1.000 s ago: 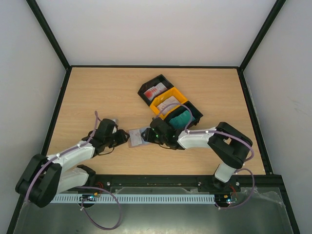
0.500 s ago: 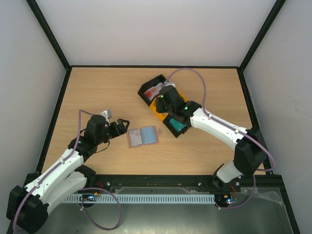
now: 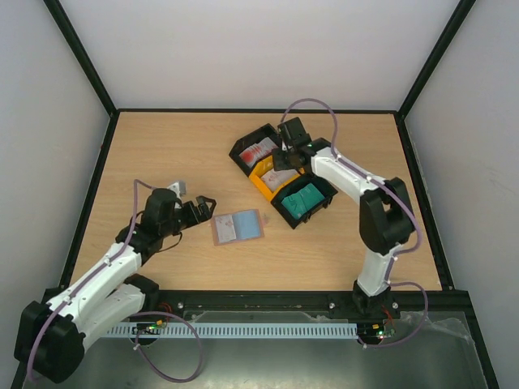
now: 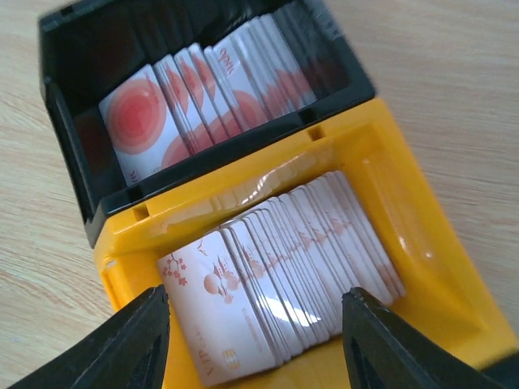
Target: Put the credit cards into the card holder
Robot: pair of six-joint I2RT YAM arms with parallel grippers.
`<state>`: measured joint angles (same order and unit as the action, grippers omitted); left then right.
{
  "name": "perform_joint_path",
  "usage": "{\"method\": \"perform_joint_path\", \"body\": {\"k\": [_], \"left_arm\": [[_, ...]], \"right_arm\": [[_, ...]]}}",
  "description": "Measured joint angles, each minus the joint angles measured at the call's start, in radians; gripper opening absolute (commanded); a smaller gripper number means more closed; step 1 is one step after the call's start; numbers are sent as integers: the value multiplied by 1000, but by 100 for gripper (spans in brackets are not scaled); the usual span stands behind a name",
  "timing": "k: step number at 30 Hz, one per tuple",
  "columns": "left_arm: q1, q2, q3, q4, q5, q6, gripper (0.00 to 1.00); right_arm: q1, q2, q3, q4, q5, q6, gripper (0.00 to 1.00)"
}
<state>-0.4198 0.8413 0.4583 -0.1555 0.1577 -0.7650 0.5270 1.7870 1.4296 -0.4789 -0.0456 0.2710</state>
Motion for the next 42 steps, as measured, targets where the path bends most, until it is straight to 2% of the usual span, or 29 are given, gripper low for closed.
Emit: {"method": "perform_joint_path", "body": {"k": [12, 17, 27, 37, 42], "left_arm": [[6, 184, 0, 163, 119, -11, 99], [6, 225, 0, 206, 134, -18, 99], [6, 325, 10, 232, 149, -13, 99], [6, 326, 13, 233, 156, -2, 99], [6, 326, 13, 233, 158, -1, 99]], "right_arm": [[-14, 330, 220, -86, -162, -113, 46], [-14, 347, 230, -118, -164, -130, 40], [-15, 367, 230, -149, -187, -155, 39], [-15, 396, 268, -162, -196, -150, 26], [-19, 396, 268, -163, -214, -137, 22]]}}
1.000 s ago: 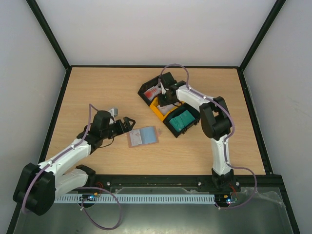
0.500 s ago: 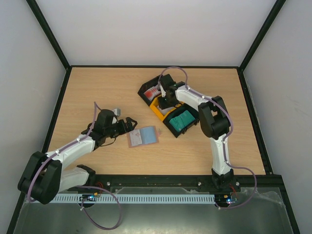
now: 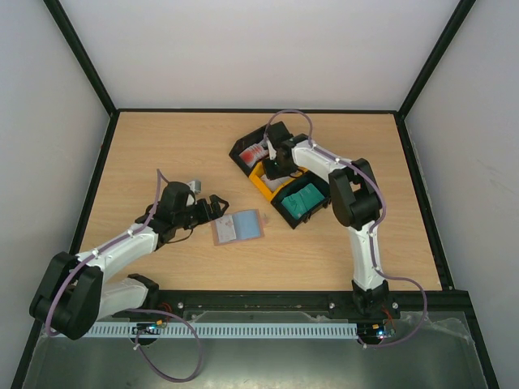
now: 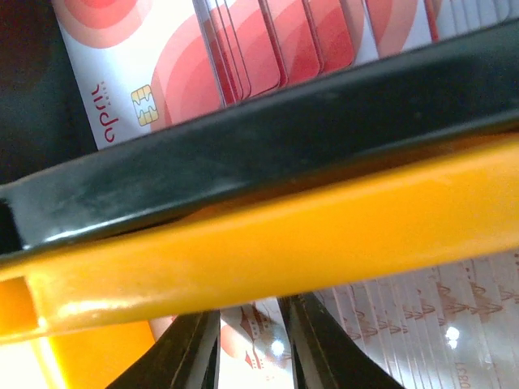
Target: Put the credit cards into the card holder
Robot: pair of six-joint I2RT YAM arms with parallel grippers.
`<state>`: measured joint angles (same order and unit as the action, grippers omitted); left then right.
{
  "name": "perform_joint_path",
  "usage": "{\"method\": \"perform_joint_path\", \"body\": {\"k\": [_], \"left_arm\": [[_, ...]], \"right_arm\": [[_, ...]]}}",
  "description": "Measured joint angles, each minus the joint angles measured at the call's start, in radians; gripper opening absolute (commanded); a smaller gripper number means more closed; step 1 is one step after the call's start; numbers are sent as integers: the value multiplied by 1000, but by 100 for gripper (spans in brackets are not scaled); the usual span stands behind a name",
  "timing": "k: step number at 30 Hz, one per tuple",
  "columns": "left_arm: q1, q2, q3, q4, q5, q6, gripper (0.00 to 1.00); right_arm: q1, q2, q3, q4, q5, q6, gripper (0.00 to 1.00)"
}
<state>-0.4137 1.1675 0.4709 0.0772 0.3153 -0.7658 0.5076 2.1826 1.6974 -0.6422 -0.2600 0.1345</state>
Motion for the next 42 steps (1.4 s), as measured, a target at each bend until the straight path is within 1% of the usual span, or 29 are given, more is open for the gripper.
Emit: {"method": "perform_joint_path", "body": {"k": [6, 21, 26, 28, 33, 39, 42], "left_arm": [[0, 0, 0, 0, 0, 9, 99], [0, 1, -9, 1, -1, 16, 99], [0, 1, -10, 1, -1, 16, 99], [0, 1, -10, 1, -1, 16, 99], [0, 3, -10, 0, -1, 17, 99], [0, 3, -10, -1, -2, 23, 99], [0, 3, -10, -1, -5, 23, 99]], "right_arm": [[-5, -1, 0, 0, -6, 13, 18], [0, -80, -96, 1, -58, 16, 18], [3, -114, -120, 4, -79, 14, 11], [3, -122, -127, 4, -103, 10, 10], [13, -129, -148, 10, -175, 8, 10], [21, -129, -151, 14, -201, 8, 20], [20, -129, -151, 19, -200, 9, 20]]}}
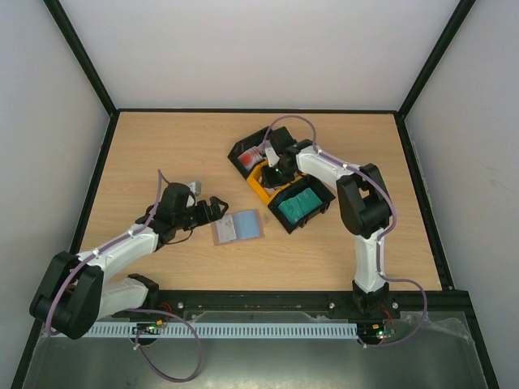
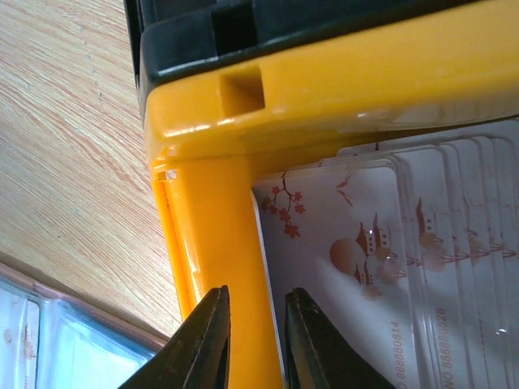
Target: Put the credit cards into the card holder
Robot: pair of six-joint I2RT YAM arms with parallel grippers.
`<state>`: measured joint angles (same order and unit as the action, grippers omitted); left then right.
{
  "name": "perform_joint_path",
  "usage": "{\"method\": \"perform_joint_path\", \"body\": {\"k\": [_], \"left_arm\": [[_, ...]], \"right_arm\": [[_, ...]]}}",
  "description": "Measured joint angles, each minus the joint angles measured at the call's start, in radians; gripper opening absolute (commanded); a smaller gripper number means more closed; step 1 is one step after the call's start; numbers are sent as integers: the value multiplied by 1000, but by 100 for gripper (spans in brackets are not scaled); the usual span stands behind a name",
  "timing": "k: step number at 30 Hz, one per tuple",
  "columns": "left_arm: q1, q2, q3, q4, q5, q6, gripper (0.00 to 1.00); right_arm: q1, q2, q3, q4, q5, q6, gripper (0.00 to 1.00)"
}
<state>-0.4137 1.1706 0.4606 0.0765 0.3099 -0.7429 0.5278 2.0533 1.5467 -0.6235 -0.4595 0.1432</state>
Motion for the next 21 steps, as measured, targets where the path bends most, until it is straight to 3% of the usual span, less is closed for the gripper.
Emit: {"method": "perform_joint_path", "body": {"k": [4, 13, 21], "left_arm": [[0, 0, 0, 0, 0, 0, 99], [0, 0, 0, 0, 5, 7, 100], [0, 0, 0, 29, 50, -1, 100]], "right_arm": [[3, 0, 0, -1, 8, 2, 3], [15, -11, 1, 0, 81, 42, 2], [14, -126, 3, 1, 149, 132, 2]]}}
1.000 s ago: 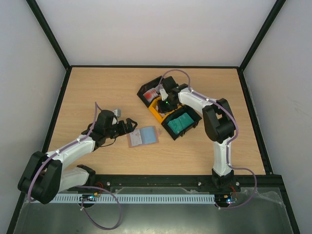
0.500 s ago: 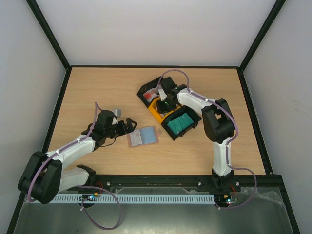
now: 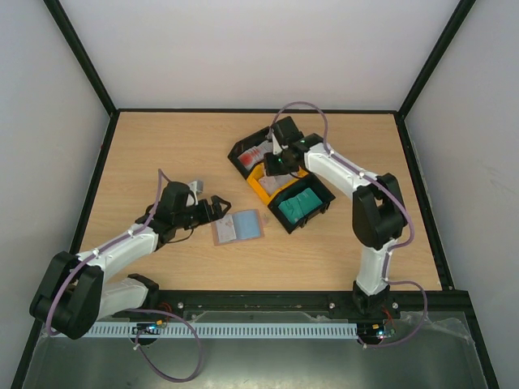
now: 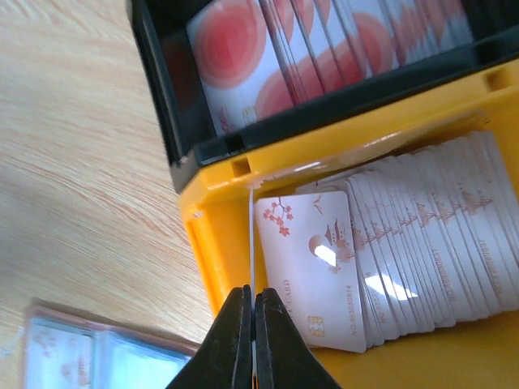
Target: Put the credit cards into the card holder
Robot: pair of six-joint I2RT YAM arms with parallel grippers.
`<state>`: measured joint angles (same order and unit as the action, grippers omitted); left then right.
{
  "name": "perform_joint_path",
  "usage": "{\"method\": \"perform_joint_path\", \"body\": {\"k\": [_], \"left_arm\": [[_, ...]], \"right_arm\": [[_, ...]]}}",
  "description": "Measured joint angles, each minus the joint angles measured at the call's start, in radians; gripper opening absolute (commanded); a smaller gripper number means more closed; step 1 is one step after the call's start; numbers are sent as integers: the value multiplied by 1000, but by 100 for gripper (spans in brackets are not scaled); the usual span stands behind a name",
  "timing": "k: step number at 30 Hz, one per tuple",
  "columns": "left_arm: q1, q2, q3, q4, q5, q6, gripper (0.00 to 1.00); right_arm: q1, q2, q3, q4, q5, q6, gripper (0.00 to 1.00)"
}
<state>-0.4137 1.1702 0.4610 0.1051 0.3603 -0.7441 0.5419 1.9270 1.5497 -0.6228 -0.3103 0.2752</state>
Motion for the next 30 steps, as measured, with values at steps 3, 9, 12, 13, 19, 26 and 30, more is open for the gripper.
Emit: {"method": "perform_joint_path", "body": {"k": [3, 9, 12, 13, 19, 26, 30], "left_arm": [[0, 0, 9, 5, 19, -9, 100], [0, -37, 34, 38, 64, -43, 100], [0, -100, 34, 58, 93, -67, 100], [0, -127, 34, 69, 103, -76, 100], [0, -296, 33, 150, 166, -143, 100], [0, -365, 32, 233, 217, -335, 91], [0, -343, 3, 322, 251, -498, 85]], "right_arm": [[-7, -47, 2, 5, 5, 52, 2], [-26, -196, -89, 114, -89, 183, 2], [-34, -312, -215, 236, -207, 276, 2], [-34, -341, -246, 268, -243, 312, 2], [-23, -505, -538, 755, -504, 742, 2], [37, -590, -737, 1185, -573, 1216, 2], [63, -631, -813, 1291, -573, 1367, 2]]}}
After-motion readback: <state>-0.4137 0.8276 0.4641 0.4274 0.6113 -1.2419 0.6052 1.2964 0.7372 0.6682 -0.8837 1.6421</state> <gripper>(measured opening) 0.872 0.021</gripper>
